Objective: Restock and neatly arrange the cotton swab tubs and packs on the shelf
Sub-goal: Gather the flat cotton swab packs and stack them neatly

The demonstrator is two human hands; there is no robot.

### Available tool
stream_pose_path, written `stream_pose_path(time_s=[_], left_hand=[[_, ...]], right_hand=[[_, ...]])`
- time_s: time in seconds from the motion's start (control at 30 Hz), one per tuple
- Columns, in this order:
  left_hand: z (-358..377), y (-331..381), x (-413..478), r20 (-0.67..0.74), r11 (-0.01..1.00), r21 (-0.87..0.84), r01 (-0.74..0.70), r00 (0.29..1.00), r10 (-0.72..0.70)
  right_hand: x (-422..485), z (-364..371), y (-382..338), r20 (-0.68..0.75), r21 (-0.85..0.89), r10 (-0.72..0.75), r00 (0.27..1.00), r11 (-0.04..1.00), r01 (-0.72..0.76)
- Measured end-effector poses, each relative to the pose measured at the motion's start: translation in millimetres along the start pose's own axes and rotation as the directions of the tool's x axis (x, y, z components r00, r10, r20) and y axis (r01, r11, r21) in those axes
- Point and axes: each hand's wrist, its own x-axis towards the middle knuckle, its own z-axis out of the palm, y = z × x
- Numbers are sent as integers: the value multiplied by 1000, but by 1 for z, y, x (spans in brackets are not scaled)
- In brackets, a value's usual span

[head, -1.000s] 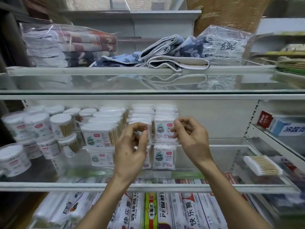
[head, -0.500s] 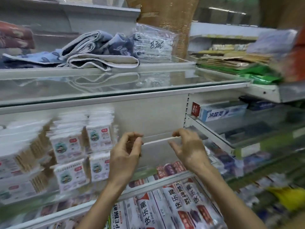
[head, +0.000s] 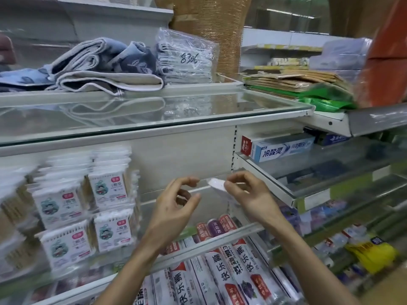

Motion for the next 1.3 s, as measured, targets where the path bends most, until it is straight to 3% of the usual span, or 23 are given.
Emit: stream_pose_path(time_s=[0.1,0.23,0.3,0.47,0.63,0.87,1.1,1.3], left_hand=[[-7,4,0,75,994,95,-51,996,44],[-15,7,-4,72,980,176,-95,994,83],[-20,7,-5,11,992,108,-67,998,66],[-36,10,-8,-129,969,-248,13,991,-46],[-45,8,-12,-134,954,-299,20,989,-63],[-61,9,-15,-173,991,-135,-11,985,-13],[-70,10,-25,-224,1000,16,-4,975,8],[-95,12,-40,-396,924,377,-69,890,227]], right_hand=[[1,3,-16,112,285,54,992,955,-84],[2,19,-23,196,291,10,981,954,-68],[3,25,-27,211,310,-17,977,949,-51],[8,34,-31,222,398,-28,975,915,-65],[9,51,-40,257,344,-59,965,938,-35],[10,52,-50,297,329,-109,949,944,5],[13,62,-55,240,508,-165,957,861,21],[11,96,-77,170,544,-279,945,826,146]])
